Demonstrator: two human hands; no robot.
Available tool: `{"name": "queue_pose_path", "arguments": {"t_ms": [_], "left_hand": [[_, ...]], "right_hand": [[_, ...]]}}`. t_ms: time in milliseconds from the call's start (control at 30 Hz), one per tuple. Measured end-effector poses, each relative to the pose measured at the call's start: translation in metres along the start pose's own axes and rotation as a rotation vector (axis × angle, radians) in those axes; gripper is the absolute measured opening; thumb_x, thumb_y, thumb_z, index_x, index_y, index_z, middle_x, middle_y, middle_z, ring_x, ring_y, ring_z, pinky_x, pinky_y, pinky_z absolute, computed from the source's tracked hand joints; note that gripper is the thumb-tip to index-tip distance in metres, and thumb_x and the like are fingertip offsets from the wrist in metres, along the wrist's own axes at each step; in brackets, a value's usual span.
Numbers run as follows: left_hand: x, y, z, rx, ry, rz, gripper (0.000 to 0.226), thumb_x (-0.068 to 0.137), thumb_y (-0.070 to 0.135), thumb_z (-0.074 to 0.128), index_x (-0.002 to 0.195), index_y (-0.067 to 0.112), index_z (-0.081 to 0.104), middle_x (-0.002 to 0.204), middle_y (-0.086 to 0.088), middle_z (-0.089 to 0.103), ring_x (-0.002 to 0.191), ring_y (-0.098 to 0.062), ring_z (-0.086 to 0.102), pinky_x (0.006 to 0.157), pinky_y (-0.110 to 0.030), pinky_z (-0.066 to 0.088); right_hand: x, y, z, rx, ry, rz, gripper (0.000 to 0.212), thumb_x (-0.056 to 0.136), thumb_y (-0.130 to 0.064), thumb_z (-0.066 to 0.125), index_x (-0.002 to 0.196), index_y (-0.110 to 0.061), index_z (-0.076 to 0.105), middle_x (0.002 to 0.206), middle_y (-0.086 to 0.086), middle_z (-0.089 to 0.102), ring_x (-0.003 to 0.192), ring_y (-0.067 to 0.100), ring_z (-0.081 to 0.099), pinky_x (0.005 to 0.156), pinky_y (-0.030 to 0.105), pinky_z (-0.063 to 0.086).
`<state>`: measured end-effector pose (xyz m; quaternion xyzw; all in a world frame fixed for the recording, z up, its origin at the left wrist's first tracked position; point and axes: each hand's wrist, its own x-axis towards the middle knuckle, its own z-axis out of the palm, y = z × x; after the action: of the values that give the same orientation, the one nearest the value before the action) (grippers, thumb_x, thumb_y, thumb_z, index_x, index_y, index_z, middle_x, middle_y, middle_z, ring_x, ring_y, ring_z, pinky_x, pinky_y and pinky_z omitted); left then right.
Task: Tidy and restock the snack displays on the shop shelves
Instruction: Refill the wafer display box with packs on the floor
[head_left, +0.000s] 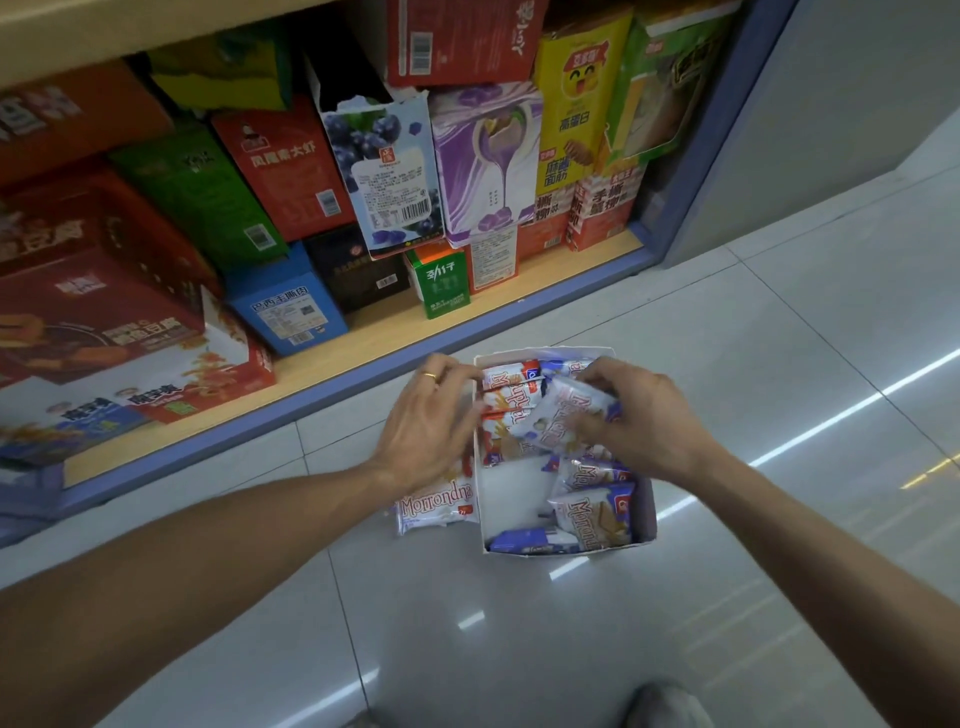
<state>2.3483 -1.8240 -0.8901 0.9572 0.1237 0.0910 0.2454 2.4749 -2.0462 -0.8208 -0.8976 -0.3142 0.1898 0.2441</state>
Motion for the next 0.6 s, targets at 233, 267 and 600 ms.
{"name": "queue_pose_path", "arguments": {"t_ms": [233, 267, 600], "left_hand": [[-0.053, -0.053, -0.004, 0.308, -0.468, -0.110, 0.084, 0.081, 0.065, 0.069, 0.150, 0.027, 0.041, 0.145, 0.001, 0.045, 0.128, -0.015, 0.044, 0.106, -0.034, 0.045], [-0.057, -0.053, -0.002, 0.352, -0.472, -0.084, 0.081, 0.081, 0.069, 0.066, 0.147, 0.027, 0.047, 0.143, 0.002, 0.047, 0.126, -0.014, 0.044, 0.104, -0.033, 0.044], [-0.037, -0.038, -0.069, -0.252, -0.093, -0.345, 0.035, 0.085, 0.027, 0.083, 0.108, 0.032, 0.057, 0.109, 0.013, 0.066, 0.092, 0.001, 0.064, 0.065, -0.013, 0.053]], "right_hand": [[-0.010, 0.016, -0.010, 0.105, 0.062, 0.097, 0.024, 0.089, -0.034, 0.073, 0.106, -0.026, 0.058, 0.097, -0.010, 0.070, 0.078, 0.009, 0.068, 0.057, 0.021, 0.051], [-0.010, 0.018, -0.010, 0.111, 0.061, 0.104, 0.025, 0.089, -0.035, 0.073, 0.106, -0.027, 0.057, 0.096, -0.010, 0.068, 0.076, 0.005, 0.066, 0.056, 0.019, 0.049], [-0.010, 0.018, -0.030, 0.180, 0.150, 0.127, 0.023, 0.090, -0.035, 0.073, 0.105, -0.022, 0.061, 0.094, -0.006, 0.070, 0.076, 0.002, 0.066, 0.059, 0.026, 0.053]]}}
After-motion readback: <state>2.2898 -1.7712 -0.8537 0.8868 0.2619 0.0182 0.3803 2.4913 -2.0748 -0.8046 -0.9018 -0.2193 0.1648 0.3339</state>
